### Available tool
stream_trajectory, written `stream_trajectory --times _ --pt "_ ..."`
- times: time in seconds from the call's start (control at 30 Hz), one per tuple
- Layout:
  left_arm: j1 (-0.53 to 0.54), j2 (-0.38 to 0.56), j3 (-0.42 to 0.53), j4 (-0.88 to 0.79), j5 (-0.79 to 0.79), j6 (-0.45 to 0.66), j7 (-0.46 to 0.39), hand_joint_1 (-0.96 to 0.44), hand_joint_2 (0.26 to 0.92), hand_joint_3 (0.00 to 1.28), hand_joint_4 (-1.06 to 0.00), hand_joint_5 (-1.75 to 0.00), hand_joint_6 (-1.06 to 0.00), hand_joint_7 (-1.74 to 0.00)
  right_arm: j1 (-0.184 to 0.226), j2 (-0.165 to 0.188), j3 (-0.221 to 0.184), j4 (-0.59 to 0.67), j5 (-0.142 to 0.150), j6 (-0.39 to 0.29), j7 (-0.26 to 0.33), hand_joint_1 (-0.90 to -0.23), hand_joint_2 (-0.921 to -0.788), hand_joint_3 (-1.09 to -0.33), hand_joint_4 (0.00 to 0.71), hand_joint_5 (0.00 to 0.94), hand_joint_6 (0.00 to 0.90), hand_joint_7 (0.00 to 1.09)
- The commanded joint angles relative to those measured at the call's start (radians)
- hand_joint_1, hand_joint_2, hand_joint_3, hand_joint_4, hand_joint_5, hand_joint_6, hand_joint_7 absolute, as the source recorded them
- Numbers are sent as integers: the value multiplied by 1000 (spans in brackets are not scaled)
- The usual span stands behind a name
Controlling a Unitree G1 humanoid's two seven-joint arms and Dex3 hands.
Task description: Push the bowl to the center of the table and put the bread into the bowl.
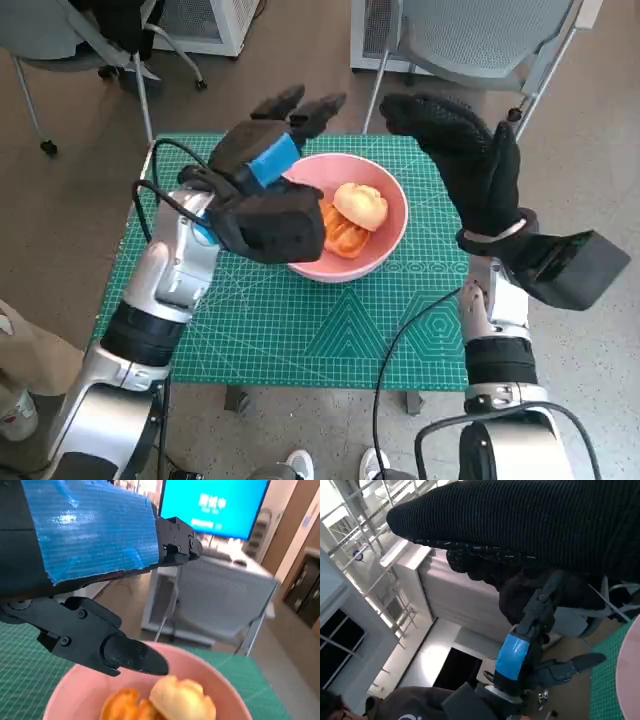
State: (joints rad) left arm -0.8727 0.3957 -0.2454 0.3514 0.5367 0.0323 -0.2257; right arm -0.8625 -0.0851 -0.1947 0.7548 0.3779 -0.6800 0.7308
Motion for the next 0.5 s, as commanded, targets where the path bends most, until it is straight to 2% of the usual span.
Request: stream_trajectory --times 0.03,0.17,0.27,0.33,0.5 --pt "62 1 116 -85 -108 -39 50 -693 921 294 1 1 -104 -65 15 0 5 -35 0 26 -13 -737 -921 -878 38 4 -1 190" --pt "114 -74 261 -99 -363 -158 47 -702 921 366 1 1 -117 -69 16 -2 11 -83 0 48 -25 -740 -921 -872 40 5 -1 196" --pt "133 -133 354 -123 -592 -186 -34 -707 921 393 1 1 -122 -71 12 -2 15 -114 1 62 -32 -743 -921 -867 41 5 0 200" --pt "147 -153 386 -155 -690 -180 -72 -701 921 409 1 1 -125 -72 10 -2 17 -131 2 68 -35 -746 -921 -861 42 5 0 206" --pt "172 -158 410 -205 -773 -182 -98 -698 921 428 -6 -3 -128 -75 7 -1 21 -156 1 76 -40 -752 -921 -849 46 5 2 218"
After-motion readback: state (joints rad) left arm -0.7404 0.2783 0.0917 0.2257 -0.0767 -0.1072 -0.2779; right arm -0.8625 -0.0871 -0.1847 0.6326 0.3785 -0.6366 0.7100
